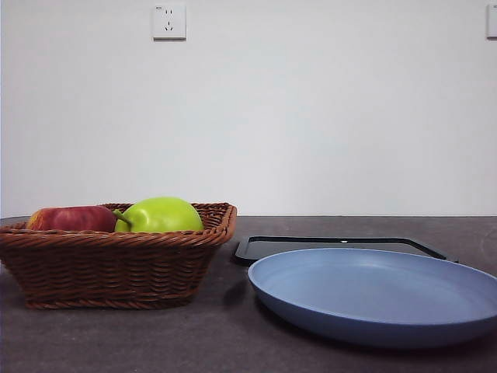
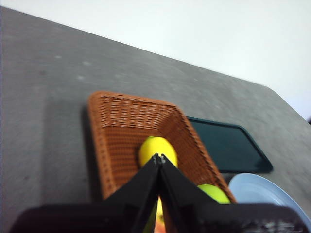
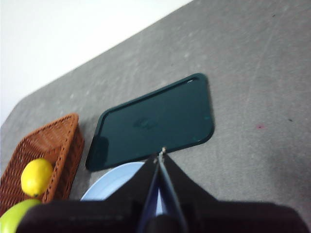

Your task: Take the lemon from the basket,put the lemon in the plate,hand out the plate

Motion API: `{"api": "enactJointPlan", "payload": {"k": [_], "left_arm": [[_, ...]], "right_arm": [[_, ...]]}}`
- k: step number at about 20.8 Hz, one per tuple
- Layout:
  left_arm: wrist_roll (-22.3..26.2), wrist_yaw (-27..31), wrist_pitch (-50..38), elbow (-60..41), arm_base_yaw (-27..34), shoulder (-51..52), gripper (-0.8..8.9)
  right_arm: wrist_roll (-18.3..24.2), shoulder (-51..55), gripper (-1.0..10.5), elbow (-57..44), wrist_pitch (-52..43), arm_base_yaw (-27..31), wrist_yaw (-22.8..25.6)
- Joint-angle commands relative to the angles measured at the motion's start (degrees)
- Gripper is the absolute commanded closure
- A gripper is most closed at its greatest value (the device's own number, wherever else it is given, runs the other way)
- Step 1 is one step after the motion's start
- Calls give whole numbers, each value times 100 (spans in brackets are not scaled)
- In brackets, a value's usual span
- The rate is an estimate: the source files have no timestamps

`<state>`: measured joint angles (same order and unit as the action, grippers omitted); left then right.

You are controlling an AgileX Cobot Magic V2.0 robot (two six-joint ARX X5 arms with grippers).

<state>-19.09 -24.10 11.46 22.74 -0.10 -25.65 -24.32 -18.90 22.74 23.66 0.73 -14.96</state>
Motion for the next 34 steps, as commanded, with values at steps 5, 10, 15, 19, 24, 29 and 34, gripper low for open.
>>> {"api": "enactJointPlan", "payload": {"k": [5, 10, 15, 19, 24, 29, 34], "left_arm": [[431, -748, 299, 1069, -146, -1377, 806], [927, -739, 1069, 1891, -651, -2218, 806], [1110, 22, 1285, 2549, -2413, -3346, 518], [955, 308, 1303, 2549, -2656, -3362, 450], [815, 308, 1303, 2549, -2732, -3362, 450], [815, 308, 1335, 2549, -2732, -3362, 450], [815, 308, 1384, 2549, -2732, -3362, 450]], "right_arm": [[737, -898, 943, 754, 527, -4, -367], [1239, -1606, 943, 1126, 1091, -35, -798], [1370, -3327, 708, 1169, 1517, -739, -870], [1305, -4006, 699, 1169, 1270, -844, -400], [1060, -5117, 705, 1169, 409, -1099, -420], [914, -5761, 855, 1169, 79, -1246, -411], [914, -5648, 943, 1169, 81, -1244, -439]]}}
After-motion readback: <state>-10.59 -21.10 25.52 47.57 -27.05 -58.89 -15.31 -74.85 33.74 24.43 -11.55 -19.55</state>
